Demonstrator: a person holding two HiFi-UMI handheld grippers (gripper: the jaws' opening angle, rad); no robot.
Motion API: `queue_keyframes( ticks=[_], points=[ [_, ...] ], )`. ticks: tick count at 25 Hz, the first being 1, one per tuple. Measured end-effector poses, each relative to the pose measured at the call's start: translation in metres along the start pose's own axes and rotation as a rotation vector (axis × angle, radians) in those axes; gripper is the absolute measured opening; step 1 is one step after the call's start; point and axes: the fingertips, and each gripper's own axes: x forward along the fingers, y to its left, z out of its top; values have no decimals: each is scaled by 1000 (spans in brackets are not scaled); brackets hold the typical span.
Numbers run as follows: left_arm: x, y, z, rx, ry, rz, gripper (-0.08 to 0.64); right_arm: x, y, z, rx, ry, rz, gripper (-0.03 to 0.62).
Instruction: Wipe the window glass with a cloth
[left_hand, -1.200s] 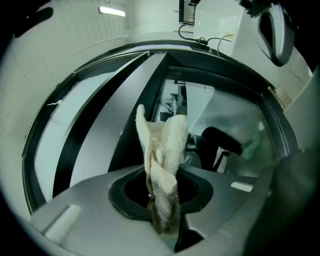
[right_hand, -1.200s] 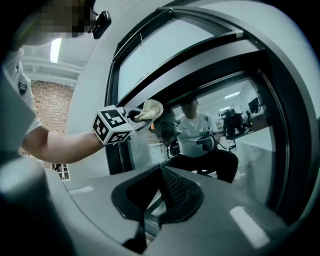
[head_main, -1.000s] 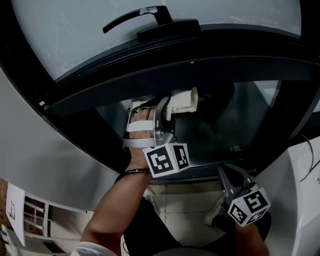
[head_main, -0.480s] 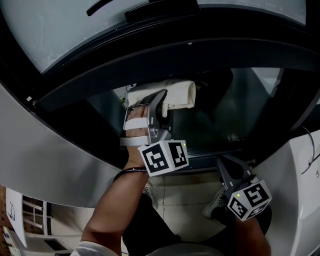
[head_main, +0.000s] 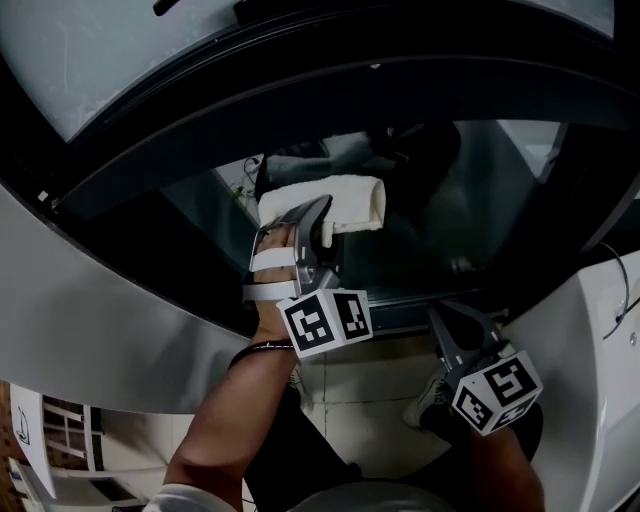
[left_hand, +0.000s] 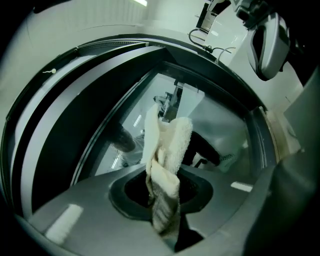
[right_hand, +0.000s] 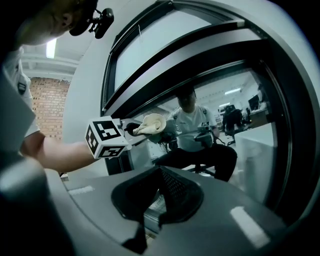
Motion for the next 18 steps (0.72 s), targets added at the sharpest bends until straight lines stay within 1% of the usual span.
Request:
queue_keyframes(
  ticks=[4,12,18],
  points=[
    [1,-16,-3,-32,7,-28,103,3,-2,-6,2,15,-3,2],
    [5,-47,-11,-45,10,-71,103,9,-6,-21,16,41,-13,2],
    [8,-78,-19,-51,22,-125,103,12,-12,-29,24,58,-20,2]
  ],
)
